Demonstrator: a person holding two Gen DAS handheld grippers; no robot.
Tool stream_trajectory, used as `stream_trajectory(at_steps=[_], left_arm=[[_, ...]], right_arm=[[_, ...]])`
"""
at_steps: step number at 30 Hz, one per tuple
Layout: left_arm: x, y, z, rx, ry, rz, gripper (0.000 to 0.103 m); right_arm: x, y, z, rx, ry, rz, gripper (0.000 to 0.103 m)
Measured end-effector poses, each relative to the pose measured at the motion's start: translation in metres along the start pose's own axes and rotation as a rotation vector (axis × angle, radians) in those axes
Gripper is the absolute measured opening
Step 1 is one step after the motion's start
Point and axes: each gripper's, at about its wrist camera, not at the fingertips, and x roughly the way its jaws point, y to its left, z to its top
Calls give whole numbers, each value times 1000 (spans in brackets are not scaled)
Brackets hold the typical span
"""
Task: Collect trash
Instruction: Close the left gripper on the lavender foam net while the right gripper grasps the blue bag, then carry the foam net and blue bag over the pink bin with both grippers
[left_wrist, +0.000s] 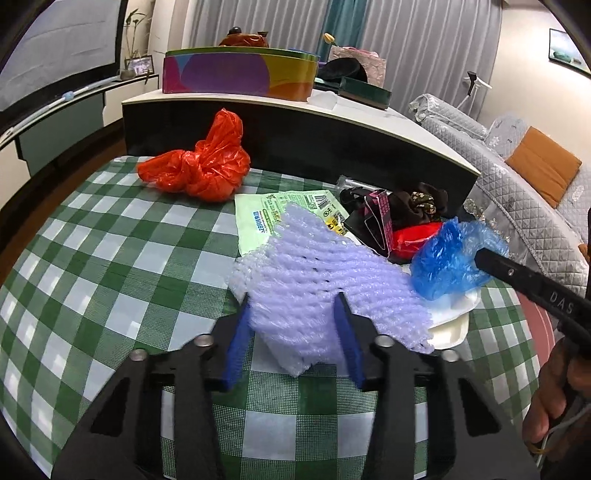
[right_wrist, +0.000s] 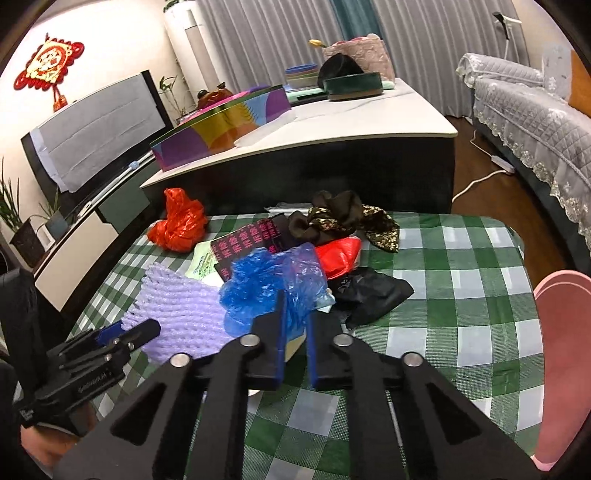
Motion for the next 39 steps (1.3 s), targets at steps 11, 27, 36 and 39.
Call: stream_trajectory(at_steps=[11, 27, 36, 39], left_arm=[[-25, -14, 10, 42, -58, -86, 14], [-92, -29, 13, 99, -176, -109, 13], [-112, -56, 9, 144, -187, -153, 13], [-118, -70, 9, 169, -190, -174, 13]], right_arm=[[-37, 12, 8, -61, -93, 5, 4], [-127, 14, 4, -99, -208, -71, 4], [-170, -13, 7, -48, -214, -136, 1], [-184, -23, 10, -39, -219, -162, 1]])
